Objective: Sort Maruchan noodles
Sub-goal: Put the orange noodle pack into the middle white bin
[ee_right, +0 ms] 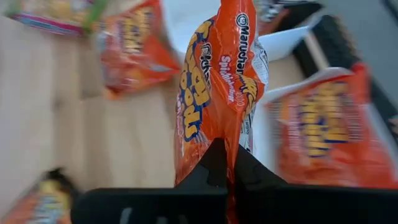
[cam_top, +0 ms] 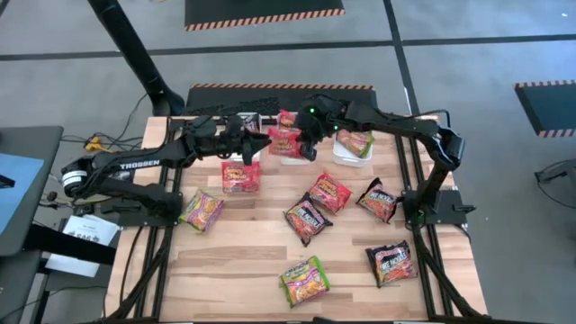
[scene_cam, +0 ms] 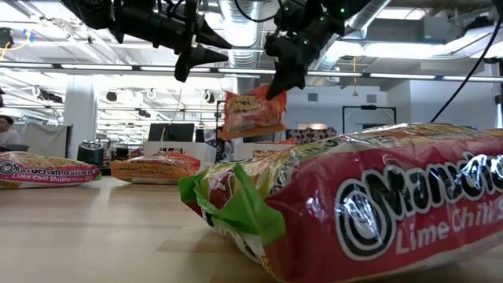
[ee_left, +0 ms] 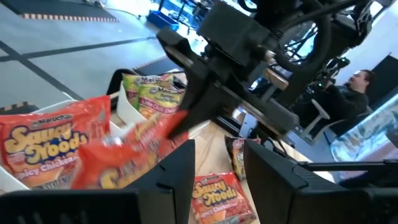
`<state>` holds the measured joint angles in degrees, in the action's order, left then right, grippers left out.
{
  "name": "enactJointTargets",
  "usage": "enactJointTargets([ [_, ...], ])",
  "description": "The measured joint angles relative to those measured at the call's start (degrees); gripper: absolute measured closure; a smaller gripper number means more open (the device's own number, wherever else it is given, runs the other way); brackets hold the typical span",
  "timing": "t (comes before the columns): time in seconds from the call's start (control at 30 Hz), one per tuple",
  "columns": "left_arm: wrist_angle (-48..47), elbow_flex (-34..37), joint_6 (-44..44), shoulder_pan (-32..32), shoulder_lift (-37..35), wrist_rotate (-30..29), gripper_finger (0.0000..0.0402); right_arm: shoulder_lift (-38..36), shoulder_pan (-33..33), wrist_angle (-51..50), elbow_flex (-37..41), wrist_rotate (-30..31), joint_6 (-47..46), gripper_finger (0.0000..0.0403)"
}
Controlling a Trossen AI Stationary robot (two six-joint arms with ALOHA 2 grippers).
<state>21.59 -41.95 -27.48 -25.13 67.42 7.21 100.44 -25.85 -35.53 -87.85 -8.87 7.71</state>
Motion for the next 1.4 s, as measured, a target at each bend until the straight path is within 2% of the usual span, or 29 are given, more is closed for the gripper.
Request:
enactJointTargets([
  [0.2,-0.01,0.0,0.22,-0.76,0.0,0.0,0.028,0.07,-3.6,0.55,0.0,1.3,5.97,0.0398],
  [0.43,-0.03,0.0,1.26,-0.74,0.0,-0.01,0.028,0.11,-5.46,1.9,0.05,1.6,6.83,0.0398],
  [0.57,-0.05,0.0,4.32,-0.83,0.0,-0.37,0.0281,0.16,-5.54,3.56,2.67,2.55,6.61,0.0398],
  [0.83,-0.07,0.0,4.43,-2.61,0.0,-0.34,0.0281,0.17,-5.33,6.95,5.75,4.24,4.79,0.0398],
  [1.03,-0.14,0.0,4.29,-2.97,0.0,-0.34,0.0281,0.2,-5.45,7.62,5.79,4.38,5.57,0.0398],
  [1.4,-0.32,0.0,4.22,-2.95,0.0,-0.21,0.0281,4.41,-6.01,9.29,5.77,8.33,7.22,0.0398],
])
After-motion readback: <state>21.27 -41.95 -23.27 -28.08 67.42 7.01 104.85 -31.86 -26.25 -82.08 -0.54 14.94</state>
